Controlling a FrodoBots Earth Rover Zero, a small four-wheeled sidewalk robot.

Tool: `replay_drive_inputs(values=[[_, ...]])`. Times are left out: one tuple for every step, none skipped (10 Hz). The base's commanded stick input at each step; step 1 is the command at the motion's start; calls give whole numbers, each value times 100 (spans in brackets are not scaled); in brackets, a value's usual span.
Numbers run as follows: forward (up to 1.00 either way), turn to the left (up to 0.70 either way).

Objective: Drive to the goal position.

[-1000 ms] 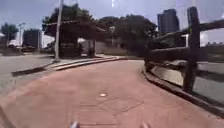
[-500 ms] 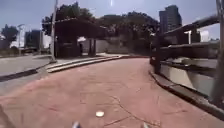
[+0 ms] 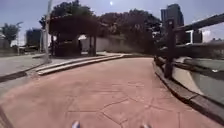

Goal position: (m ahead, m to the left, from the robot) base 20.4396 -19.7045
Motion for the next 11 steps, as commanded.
replay_drive_inputs(values=[[100, -40], [100, -40], [100, -40], [100, -40], [100, -40], [100, -18], [100, 0], [100, 0], [100, 0], [100, 0], [100, 0]])
